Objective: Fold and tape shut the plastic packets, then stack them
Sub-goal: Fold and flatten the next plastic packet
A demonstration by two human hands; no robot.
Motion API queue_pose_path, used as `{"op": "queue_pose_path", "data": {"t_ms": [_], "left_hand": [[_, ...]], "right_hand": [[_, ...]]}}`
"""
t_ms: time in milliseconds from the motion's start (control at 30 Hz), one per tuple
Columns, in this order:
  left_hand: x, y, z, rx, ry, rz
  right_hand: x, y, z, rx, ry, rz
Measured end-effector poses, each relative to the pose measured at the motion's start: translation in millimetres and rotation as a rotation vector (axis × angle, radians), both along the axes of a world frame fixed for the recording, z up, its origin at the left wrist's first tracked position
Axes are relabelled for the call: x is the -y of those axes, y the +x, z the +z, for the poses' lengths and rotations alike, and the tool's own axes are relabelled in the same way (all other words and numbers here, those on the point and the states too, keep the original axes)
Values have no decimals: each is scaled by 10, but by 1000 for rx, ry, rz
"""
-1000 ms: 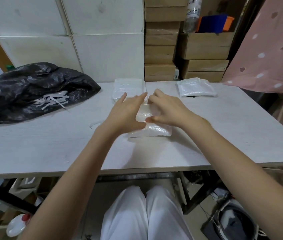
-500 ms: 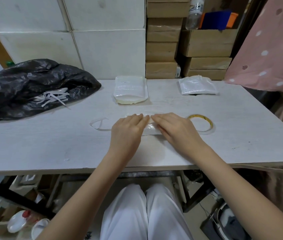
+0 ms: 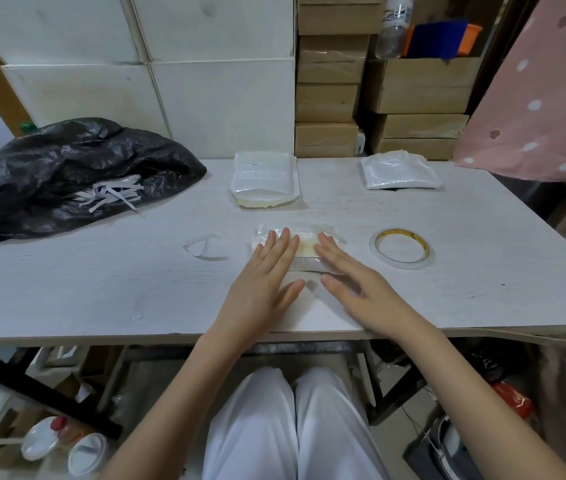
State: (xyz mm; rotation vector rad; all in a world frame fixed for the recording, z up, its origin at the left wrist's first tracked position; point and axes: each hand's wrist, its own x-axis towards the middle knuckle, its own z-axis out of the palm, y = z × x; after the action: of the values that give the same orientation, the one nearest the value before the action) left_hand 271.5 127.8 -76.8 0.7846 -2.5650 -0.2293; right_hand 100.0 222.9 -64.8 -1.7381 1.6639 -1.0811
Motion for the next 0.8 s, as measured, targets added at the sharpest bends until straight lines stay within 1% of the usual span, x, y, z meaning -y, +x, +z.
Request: {"op": "queue_pose_path", "data": {"t_ms": [67, 133, 233, 267, 300, 333, 367, 400, 433, 467, 500, 533, 600, 633, 700, 733, 800], "left_hand": [[3, 6, 22, -32, 106, -23], [-4, 9, 30, -30, 81, -28], [-1, 17, 21, -28, 77, -19], [-1, 22, 10, -30, 74, -14], [-3, 26, 1, -32, 59, -9], [-4, 31, -9, -33, 39, -5], [-6, 35, -17, -34, 20, -2], [-5, 36, -28, -32, 6, 0], [-2, 37, -37, -30, 1, -1], [7, 35, -46, -29, 4, -7], [15, 33, -47, -29, 10, -13], [19, 33, -46, -36, 10, -21], [13, 40, -35, -77, 38, -53], [11, 40, -17, -107, 102, -70], [-8, 32, 48, -208, 348, -102], [-23, 32, 97, -286, 487, -106], [-57, 47, 224, -465, 732, -60]], "right_hand": [[-18, -4, 63, 230, 61, 1], [-21, -2, 92, 404, 58, -11], [3, 53, 98, 610, -48, -64], [17, 72, 116, 620, -96, -107], [30, 94, 151, 581, -144, -153], [41, 120, 203, 485, -186, -191], [63, 142, 254, 308, -210, -214], [94, 174, 297, 43, -193, -229], [132, 215, 313, -224, -126, -239], [173, 256, 295, -416, -29, -252], [201, 298, 269, -505, 69, -273], [218, 334, 237, -517, 144, -289], [218, 355, 148, -464, 175, -285], [208, 348, 118, -428, 174, -276], [187, 316, 107, -281, 180, -250], [178, 300, 113, -166, 193, -243], [159, 271, 129, 128, 221, -263]]}}
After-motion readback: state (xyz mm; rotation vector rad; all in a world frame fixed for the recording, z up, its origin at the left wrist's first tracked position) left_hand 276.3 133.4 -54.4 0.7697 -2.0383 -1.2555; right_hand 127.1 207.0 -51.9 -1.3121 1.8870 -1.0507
